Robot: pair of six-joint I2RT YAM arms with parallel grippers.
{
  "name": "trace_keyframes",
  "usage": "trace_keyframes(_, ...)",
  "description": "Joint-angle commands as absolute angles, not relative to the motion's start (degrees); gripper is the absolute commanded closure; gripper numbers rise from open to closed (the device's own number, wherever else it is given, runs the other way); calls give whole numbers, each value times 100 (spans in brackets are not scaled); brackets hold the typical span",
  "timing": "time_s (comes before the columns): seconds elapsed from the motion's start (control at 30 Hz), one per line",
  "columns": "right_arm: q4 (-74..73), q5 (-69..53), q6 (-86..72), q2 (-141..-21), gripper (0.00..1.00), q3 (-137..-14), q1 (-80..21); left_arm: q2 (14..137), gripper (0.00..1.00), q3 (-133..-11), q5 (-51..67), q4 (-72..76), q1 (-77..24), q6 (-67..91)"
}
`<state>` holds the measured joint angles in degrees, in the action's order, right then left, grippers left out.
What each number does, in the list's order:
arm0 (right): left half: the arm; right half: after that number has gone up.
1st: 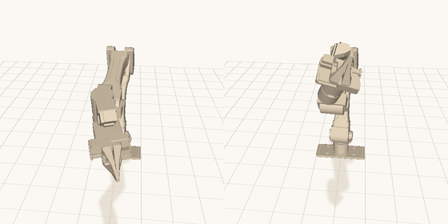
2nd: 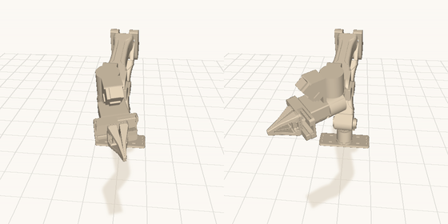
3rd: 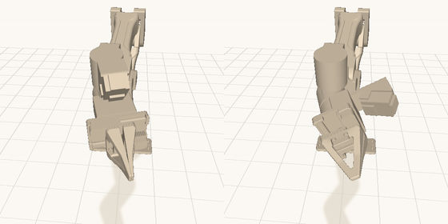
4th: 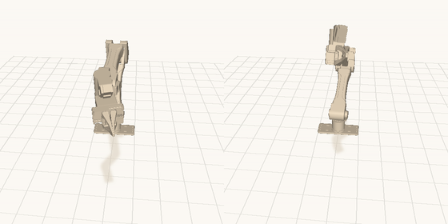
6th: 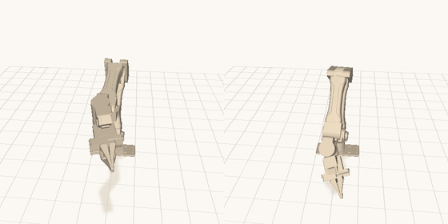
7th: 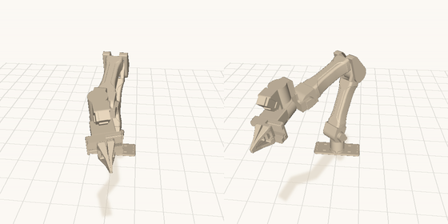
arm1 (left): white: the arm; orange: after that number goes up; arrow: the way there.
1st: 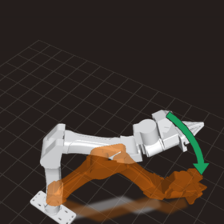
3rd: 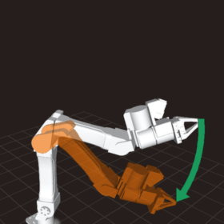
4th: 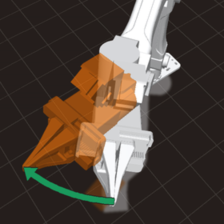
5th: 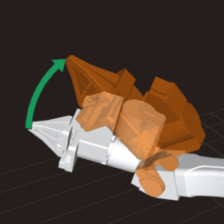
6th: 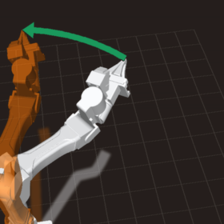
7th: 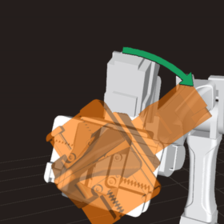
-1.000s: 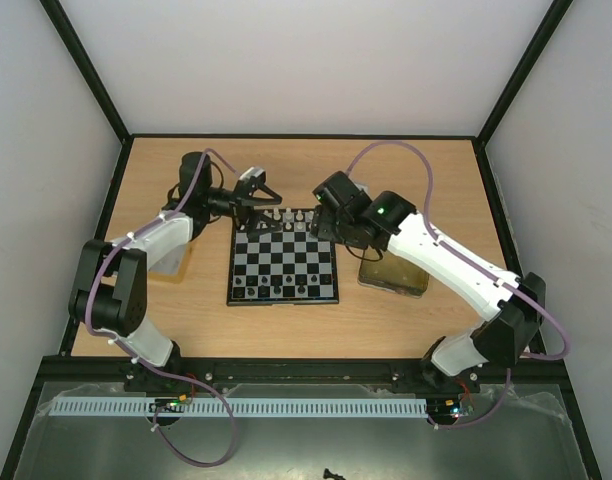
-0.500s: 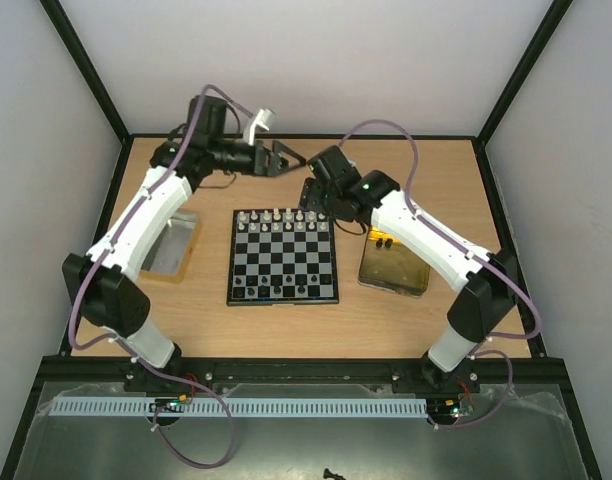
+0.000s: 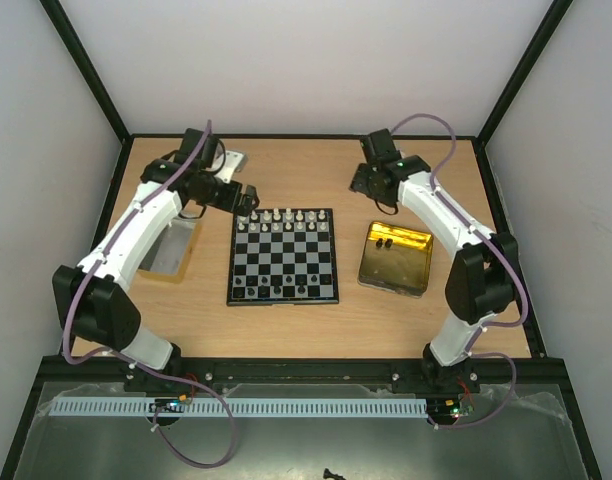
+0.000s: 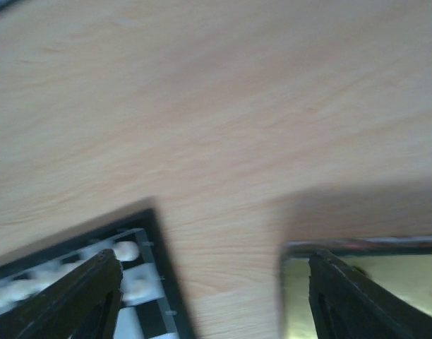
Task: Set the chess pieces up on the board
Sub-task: Pick up the chess piece from the storage box.
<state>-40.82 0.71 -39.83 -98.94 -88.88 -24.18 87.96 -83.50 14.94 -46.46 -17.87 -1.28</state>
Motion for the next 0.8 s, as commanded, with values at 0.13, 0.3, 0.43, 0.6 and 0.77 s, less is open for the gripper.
trace_keyframes(0.13,-4690,377,-3773,-9509,41,-7855,-2216,8538,0,-8375,1800,-5136,-1537,-494)
trace_keyframes(0.3,-4659,251,-3757,-9315,53,-7389,-2114,8498,0,-8375,1784,-5228,-1534,-580)
trace_keyframes(0.43,-4498,112,-3702,-9243,53,-7079,-1932,8434,0,-8327,1778,-5250,-1473,-605)
trace_keyframes(0.6,-4275,-270,-3666,-9346,53,-6882,-1611,8324,0,-8281,1784,-5323,-1337,-648)
trace_keyframes(0.77,-4188,-373,-3476,-9513,53,-6877,-1357,8159,0,-8090,1790,-5348,-1170,-677)
